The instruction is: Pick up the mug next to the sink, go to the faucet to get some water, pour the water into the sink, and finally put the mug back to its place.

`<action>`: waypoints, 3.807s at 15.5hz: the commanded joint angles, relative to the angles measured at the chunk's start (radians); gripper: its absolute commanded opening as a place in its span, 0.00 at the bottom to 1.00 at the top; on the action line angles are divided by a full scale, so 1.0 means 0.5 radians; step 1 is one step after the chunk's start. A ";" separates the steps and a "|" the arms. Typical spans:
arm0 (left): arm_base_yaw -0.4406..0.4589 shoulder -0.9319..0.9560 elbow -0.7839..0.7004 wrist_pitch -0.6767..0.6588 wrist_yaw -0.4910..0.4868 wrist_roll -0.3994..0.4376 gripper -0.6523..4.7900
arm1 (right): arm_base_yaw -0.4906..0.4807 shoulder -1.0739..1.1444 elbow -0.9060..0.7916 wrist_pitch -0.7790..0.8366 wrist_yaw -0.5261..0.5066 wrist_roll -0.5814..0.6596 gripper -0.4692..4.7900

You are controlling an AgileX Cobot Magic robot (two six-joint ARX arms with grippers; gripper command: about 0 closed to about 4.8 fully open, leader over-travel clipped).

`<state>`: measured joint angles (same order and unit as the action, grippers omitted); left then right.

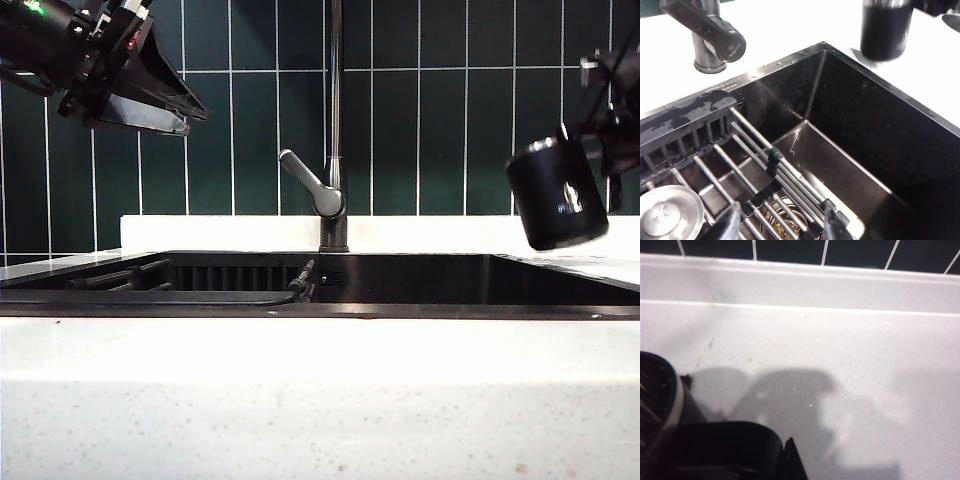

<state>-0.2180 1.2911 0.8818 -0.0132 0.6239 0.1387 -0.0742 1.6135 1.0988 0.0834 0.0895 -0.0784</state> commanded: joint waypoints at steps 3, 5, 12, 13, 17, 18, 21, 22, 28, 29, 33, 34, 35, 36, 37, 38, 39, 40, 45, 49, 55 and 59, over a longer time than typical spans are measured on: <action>-0.003 -0.008 -0.002 -0.015 0.001 0.022 0.50 | -0.008 -0.024 -0.203 0.541 -0.004 0.000 0.09; -0.003 -0.008 -0.002 -0.016 0.001 0.022 0.50 | -0.014 -0.024 -0.238 0.636 0.027 -0.001 0.09; -0.003 -0.008 -0.002 -0.018 0.001 0.021 0.50 | -0.014 -0.025 -0.351 0.683 0.094 0.011 0.09; -0.003 -0.008 -0.002 -0.018 0.001 0.021 0.50 | -0.014 -0.025 -0.357 0.677 0.094 0.011 0.09; -0.003 -0.008 -0.002 -0.034 0.015 0.021 0.50 | -0.014 -0.056 -0.356 0.609 0.202 0.014 0.28; -0.003 -0.008 -0.002 -0.035 0.015 0.021 0.50 | -0.015 -0.072 -0.356 0.570 0.217 0.014 0.30; -0.003 -0.008 -0.002 -0.035 0.016 0.021 0.50 | -0.015 -0.141 -0.356 0.368 0.233 0.014 0.31; -0.003 -0.008 -0.002 -0.038 0.017 0.021 0.50 | -0.015 -0.170 -0.356 0.266 0.236 0.015 0.31; -0.003 -0.075 -0.002 -0.253 -0.010 0.097 0.49 | -0.015 -0.466 -0.359 -0.018 0.236 0.016 0.24; -0.003 -0.151 -0.002 -0.323 -0.058 0.101 0.45 | -0.015 -0.558 -0.359 -0.103 0.234 0.024 0.24; -0.002 -0.521 -0.002 -0.565 -0.203 0.103 0.45 | -0.012 -0.916 -0.361 -0.378 0.116 0.293 0.19; -0.002 -0.587 -0.002 -0.643 -0.251 0.105 0.44 | -0.003 -0.974 -0.361 -0.468 0.034 0.341 0.19; -0.002 -0.702 -0.002 -0.799 -0.360 0.105 0.44 | 0.010 -1.078 -0.361 -0.658 -0.084 0.362 0.19; -0.002 -0.787 -0.002 -0.893 -0.435 0.115 0.44 | 0.050 -1.171 -0.362 -0.795 -0.095 0.362 0.19; -0.002 -0.903 -0.011 -0.964 -0.455 0.111 0.39 | 0.125 -1.313 -0.362 -0.919 -0.114 0.362 0.19; -0.002 -0.956 -0.011 -1.008 -0.455 0.105 0.38 | 0.175 -1.391 -0.362 -0.955 -0.137 0.362 0.19; -0.002 -1.033 -0.011 -1.095 -0.455 0.091 0.38 | 0.266 -1.505 -0.362 -1.007 -0.134 0.362 0.19; -0.002 -1.106 -0.011 -1.173 -0.455 0.090 0.38 | 0.355 -1.611 -0.362 -1.054 -0.132 0.362 0.19; -0.002 -1.440 -0.094 -1.479 -0.456 0.012 0.33 | 0.655 -2.079 -0.361 -1.230 -0.129 0.362 0.18; -0.005 -1.643 -0.198 -1.778 -0.432 0.002 0.33 | 0.720 -2.480 -0.361 -1.633 -0.141 0.362 0.18; -0.038 -1.629 -0.279 -1.498 -0.634 -0.079 0.21 | 0.716 -2.775 -0.413 -1.823 -0.035 0.259 0.18; -0.038 -1.629 -0.496 -1.106 -0.844 -0.088 0.21 | 0.716 -2.778 -0.759 -1.414 0.044 0.052 0.13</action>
<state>-0.2367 0.4770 0.6529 -0.6060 0.2241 0.0971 0.2840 0.2245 0.7479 -0.6838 0.1028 -0.0235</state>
